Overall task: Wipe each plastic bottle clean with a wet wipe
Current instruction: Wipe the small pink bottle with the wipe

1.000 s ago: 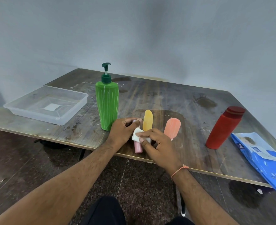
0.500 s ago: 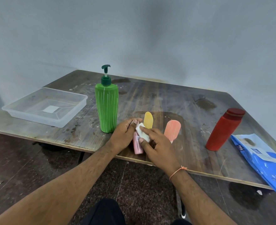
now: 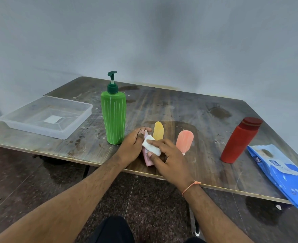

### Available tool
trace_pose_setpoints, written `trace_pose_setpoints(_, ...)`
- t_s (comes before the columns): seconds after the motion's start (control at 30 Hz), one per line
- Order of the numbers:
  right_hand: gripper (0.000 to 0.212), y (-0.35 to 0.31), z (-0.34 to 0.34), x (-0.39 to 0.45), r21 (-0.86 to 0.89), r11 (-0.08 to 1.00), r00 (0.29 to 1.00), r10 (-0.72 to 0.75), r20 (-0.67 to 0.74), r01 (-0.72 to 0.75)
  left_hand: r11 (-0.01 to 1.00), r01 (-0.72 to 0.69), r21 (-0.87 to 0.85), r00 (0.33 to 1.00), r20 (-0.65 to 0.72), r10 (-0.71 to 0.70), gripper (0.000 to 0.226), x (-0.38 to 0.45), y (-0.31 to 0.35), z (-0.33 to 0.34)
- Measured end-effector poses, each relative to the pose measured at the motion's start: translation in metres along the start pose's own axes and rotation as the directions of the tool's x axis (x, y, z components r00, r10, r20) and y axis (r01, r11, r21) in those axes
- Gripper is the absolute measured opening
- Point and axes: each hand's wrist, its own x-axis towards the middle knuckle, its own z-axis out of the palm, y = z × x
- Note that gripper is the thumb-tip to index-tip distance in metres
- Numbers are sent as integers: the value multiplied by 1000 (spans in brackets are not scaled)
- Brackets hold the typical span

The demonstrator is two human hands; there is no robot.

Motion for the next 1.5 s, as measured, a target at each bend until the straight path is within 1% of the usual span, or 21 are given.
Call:
trace_pose_setpoints(0.07,28,2,0,-1,20,1000,1000,15,-23,-15,1000,7,-12,1000,4,-7,31,1,-2,0)
trace_pose_setpoints(0.17,24,5,2,-2,-8,999,996,45,-74,-45,999,10,-37,1000,2,-10,32,1,-1,2)
trace_pose_setpoints(0.23,31,6,3,-1,-24,999,996,45,-74,-47,999,16,-50,1000,-11,-16,31,1,1,2)
trace_pose_setpoints(0.33,53,7,5,1,-89,994,997,65,-39,-68,998,21,-62,999,-24,-22,31,-1,3,1)
trace_pose_setpoints(0.37,54,8,4,2,-103,992,997,63,-35,-66,997,27,-71,999,-22,-29,31,-2,4,1)
trace_pose_setpoints(0.47,44,9,4,1,-96,993,996,68,-60,-74,991,49,-128,999,-11,-50,32,-1,6,1)
trace_pose_setpoints(0.57,31,6,3,-1,-112,989,992,87,-92,-97,986,70,-154,996,-42,-77,32,-1,6,0)
trace_pose_setpoints(0.63,29,4,3,-2,-147,984,993,87,-85,-99,984,74,-163,995,-51,-84,32,-2,8,0)
trace_pose_setpoints(0.73,26,3,2,-2,-118,990,996,64,-66,-72,985,62,-160,996,-56,-72,31,-2,9,1)
trace_pose_setpoints(0.77,30,3,2,-2,-107,992,997,54,-48,-59,984,61,-166,996,-53,-71,31,-2,8,2)
trace_pose_setpoints(0.87,54,3,3,-1,-117,993,1000,30,7,-29,985,51,-163,998,-26,-56,32,-2,6,1)
trace_pose_setpoints(0.9,57,2,3,-1,-124,992,1000,25,11,-23,986,51,-161,998,-19,-55,32,-2,5,1)
trace_pose_setpoints(0.97,51,1,2,-2,-121,992,999,33,0,-33,984,63,-165,997,-25,-68,32,-1,5,0)
trace_pose_setpoints(1.07,29,1,2,-5,-126,991,999,36,-16,-38,985,78,-151,992,-84,-91,32,0,5,0)
trace_pose_setpoints(1.1,26,0,2,-5,-133,990,999,35,-12,-36,986,79,-150,991,-96,-94,32,0,5,0)
trace_pose_setpoints(1.17,25,-1,1,-6,-142,989,999,36,-9,-36,985,83,-152,991,-96,-98,32,0,4,0)
trace_pose_setpoints(1.23,23,-1,0,-6,-113,993,1000,17,-10,-18,983,89,-158,991,-82,-103,32,0,4,0)
trace_pose_setpoints(1.33,42,-3,0,-6,-62,998,999,-30,28,32,982,80,-172,994,-65,-93,32,0,5,0)
trace_pose_setpoints(1.37,45,-3,0,-6,-62,997,998,-40,41,43,982,80,-172,993,-68,-93,32,0,5,0)
trace_pose_setpoints(1.4,44,-4,0,-7,-57,997,998,-45,49,48,982,85,-169,992,-74,-99,32,0,5,0)
trace_pose_setpoints(1.5,27,-2,-2,-9,-43,997,996,-63,56,65,979,103,-174,988,-96,-121,31,0,7,0)
